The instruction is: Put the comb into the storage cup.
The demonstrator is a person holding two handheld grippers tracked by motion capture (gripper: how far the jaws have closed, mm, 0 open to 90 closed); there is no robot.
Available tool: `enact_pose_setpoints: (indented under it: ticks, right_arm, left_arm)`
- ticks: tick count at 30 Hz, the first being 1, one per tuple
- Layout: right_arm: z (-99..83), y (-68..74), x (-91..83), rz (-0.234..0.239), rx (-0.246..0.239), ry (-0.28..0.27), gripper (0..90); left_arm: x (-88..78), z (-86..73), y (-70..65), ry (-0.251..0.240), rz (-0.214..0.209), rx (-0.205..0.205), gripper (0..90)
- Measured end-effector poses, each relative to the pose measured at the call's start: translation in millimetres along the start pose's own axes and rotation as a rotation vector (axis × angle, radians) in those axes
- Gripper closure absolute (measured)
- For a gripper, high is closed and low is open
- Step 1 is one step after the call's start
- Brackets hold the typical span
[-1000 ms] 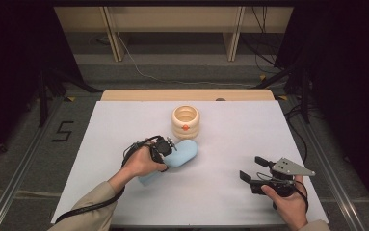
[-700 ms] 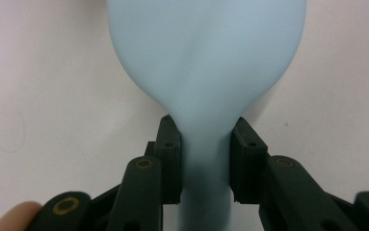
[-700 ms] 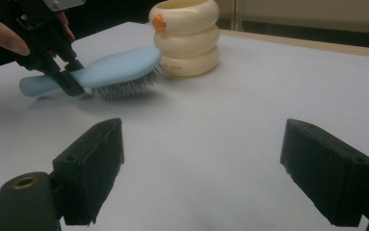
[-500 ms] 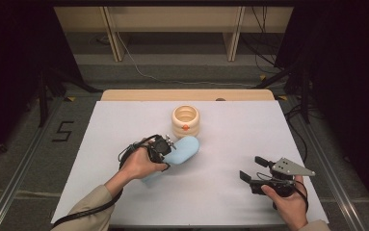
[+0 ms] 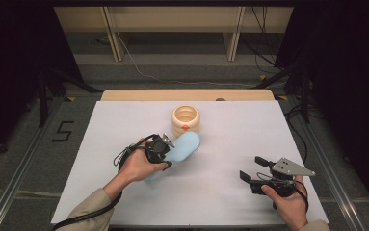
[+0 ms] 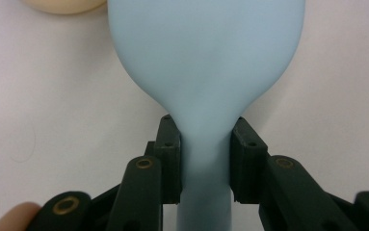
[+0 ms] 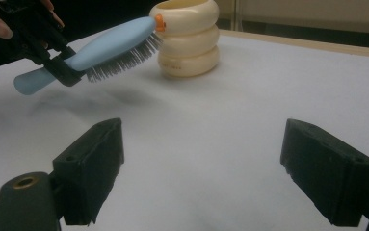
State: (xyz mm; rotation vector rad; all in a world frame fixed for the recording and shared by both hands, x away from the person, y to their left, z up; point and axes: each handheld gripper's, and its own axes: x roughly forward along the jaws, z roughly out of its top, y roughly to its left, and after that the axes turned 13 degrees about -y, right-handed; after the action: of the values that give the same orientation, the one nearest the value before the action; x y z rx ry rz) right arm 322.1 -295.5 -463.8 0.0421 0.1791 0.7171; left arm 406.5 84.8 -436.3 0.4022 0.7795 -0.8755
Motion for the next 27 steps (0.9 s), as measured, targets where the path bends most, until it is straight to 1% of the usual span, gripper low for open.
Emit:
enact_pose_setpoints:
  ticks: [1,6,9,17,18,21,24,27]
  right_arm:
    - [-0.2,0.0,0.4,0.001,0.0,-0.002,16.1]
    - [-0.1,0.2,0.5,-0.001,-0.001,0.001,16.1]
    - [-0.2,0.2,0.5,-0.002,-0.001,0.001,16.2]
    - [0.0,0.4,0.1,0.004,-0.001,-0.001,16.1]
    - [-0.1,0.4,0.1,0.005,-0.001,-0.001,16.1]
    - [-0.2,0.2,-0.1,0.01,-0.001,-0.001,16.1]
    - [-0.3,0.1,0.0,0.012,0.0,-0.006,16.1]
    - [0.0,0.5,0.0,0.013,0.0,-0.007,16.2]
  left_arm:
    - [-0.5,-0.6,-1.0,-0.012,0.004,-0.007,69.4]
    - [-2.3,-3.7,-3.3,-0.048,0.007,-0.007,69.4]
    - [-3.1,-6.2,-5.6,-0.073,0.005,-0.017,69.4]
    - [-10.6,-5.1,-8.8,-0.132,0.018,-0.026,69.4]
    - [-11.3,-4.9,-9.1,-0.137,0.02,-0.031,69.4]
    - [-12.0,-4.4,-9.2,-0.144,-0.002,-0.045,69.4]
    - [-11.6,-4.4,-10.3,-0.15,0.002,-0.041,69.4]
    - [-12.3,-3.9,-9.8,-0.158,-0.003,-0.045,69.4]
